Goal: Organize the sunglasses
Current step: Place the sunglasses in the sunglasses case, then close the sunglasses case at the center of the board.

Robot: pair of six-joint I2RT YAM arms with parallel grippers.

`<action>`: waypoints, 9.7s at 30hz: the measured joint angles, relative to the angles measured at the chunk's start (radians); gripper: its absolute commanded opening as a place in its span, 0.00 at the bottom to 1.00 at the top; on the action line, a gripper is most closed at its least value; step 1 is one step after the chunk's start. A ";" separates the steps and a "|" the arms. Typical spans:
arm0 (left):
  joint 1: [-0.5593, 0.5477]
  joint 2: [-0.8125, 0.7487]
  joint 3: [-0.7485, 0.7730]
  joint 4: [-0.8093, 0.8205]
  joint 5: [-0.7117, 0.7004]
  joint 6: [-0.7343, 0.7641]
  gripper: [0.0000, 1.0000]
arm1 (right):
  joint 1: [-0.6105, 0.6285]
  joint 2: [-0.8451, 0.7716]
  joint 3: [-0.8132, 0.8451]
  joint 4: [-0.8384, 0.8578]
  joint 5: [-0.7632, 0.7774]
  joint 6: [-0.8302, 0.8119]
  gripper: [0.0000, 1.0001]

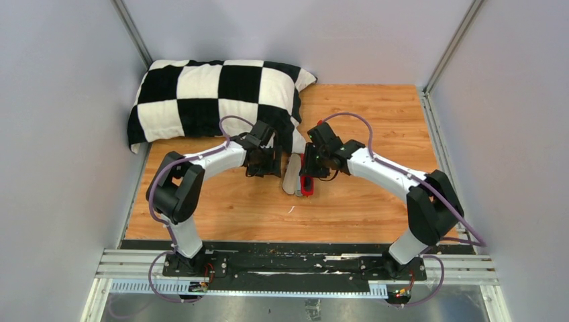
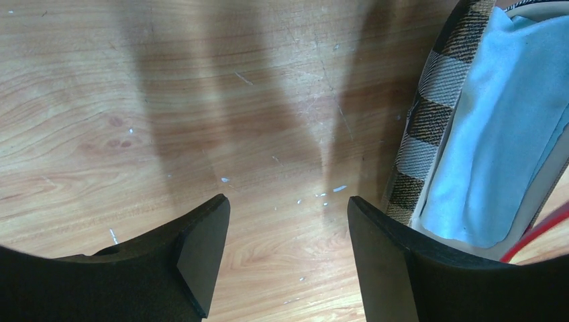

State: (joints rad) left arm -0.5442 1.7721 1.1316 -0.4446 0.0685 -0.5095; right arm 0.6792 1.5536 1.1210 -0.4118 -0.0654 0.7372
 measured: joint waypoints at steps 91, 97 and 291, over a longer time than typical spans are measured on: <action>-0.029 0.070 0.110 0.015 0.157 0.031 0.70 | 0.028 0.275 0.158 -0.111 0.151 -0.101 0.40; -0.029 0.070 0.110 0.015 0.157 0.031 0.71 | 0.028 0.274 0.154 -0.105 0.142 -0.100 0.44; -0.156 0.140 0.137 0.187 0.353 -0.069 0.29 | -0.188 -0.220 -0.262 0.161 -0.088 -0.042 0.43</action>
State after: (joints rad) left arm -0.7002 1.9118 1.2690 -0.2581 0.4217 -0.5781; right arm 0.4908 1.3331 0.8585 -0.2508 -0.1532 0.6956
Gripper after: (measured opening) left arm 0.286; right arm 0.422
